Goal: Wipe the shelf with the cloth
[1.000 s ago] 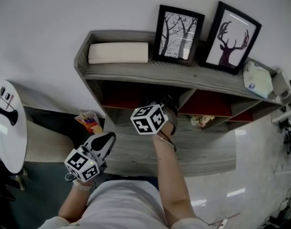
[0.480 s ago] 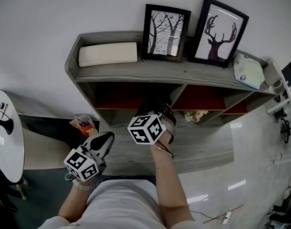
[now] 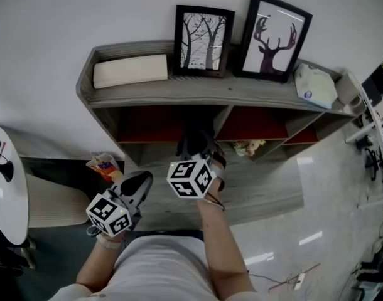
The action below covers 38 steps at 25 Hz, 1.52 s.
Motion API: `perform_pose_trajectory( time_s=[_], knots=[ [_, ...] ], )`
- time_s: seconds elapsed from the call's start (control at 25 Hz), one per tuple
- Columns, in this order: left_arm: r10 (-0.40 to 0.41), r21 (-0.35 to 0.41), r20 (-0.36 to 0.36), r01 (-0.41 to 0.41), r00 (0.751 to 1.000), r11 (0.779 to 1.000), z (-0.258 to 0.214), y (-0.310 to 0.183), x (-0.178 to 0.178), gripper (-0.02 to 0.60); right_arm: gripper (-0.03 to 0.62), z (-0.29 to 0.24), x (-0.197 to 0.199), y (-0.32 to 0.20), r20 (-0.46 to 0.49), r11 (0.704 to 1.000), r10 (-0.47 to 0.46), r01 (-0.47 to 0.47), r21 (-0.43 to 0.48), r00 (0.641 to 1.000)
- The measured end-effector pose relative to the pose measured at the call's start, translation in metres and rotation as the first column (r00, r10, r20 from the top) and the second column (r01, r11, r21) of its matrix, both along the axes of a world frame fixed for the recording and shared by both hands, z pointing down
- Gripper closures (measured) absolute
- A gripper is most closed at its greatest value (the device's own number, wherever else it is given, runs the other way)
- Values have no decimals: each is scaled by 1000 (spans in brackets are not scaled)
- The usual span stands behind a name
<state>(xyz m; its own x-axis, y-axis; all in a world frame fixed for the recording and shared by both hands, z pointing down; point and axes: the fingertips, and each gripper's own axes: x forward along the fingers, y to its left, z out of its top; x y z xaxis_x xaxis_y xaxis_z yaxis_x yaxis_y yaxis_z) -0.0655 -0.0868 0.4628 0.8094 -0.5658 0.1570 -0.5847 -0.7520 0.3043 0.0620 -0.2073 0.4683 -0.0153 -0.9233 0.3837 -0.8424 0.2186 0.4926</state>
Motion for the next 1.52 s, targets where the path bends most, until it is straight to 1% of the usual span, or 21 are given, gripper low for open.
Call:
perform_pose_trajectory(
  time_s=[0.12, 0.28, 0.36, 0.48, 0.56, 0.64, 0.76, 0.84, 0.92, 1.08, 1.24, 1.32, 1.4, 1.52],
  knots=[
    [2, 29, 13, -2, 1000, 1000, -5, -9, 9, 563, 462, -11, 1, 5, 70, 999, -20, 17, 48, 997],
    [-1, 69, 42, -2, 999, 998, -13, -32, 29, 560, 453, -25, 3, 15, 158, 995, -62, 49, 88, 986],
    [1, 78, 63, -6, 998, 997, -15, -46, 43, 541, 453, -33, 6, 24, 237, 993, -97, 77, 91, 967],
    [4, 85, 118, -15, 993, 996, -13, -67, 65, 485, 454, -51, 19, 38, 356, 988, -139, 106, 111, 924],
    [2, 87, 160, -16, 987, 996, -10, -80, 80, 457, 454, -59, 34, 47, 405, 986, -152, 111, 122, 901],
    [1, 77, 186, -16, 983, 997, -9, -90, 92, 448, 459, -61, 51, 58, 418, 986, -152, 108, 127, 896],
    [9, 63, 202, -22, 979, 998, -9, -102, 111, 448, 467, -60, 79, 74, 417, 989, -136, 96, 116, 899],
    [11, 52, 227, -24, 974, 998, -6, -109, 123, 448, 470, -54, 97, 83, 424, 991, -118, 82, 103, 898],
    [13, 40, 269, -24, 963, 999, -1, -114, 132, 440, 471, -46, 113, 91, 441, 995, -93, 64, 79, 893],
    [55, 17, 346, -64, 937, 998, 2, -118, 149, 445, 473, -36, 140, 101, 454, 999, -46, 30, 42, 890],
    [63, 47, 433, -92, 899, 995, -1, -123, 165, 473, 476, -33, 153, 103, 451, 999, -31, 15, 39, 892],
    [56, 64, 466, -97, 883, 993, -1, -127, 171, 480, 476, -32, 157, 102, 444, 999, -30, 9, 48, 896],
    [55, 67, 480, -99, 876, 993, -1, -133, 174, 480, 476, -30, 159, 101, 422, 999, -29, 10, 46, 906],
    [85, 22, 473, -109, 877, 994, -1, -137, 176, 480, 476, -29, 160, 99, 403, 999, -32, 21, 32, 915]
  ],
)
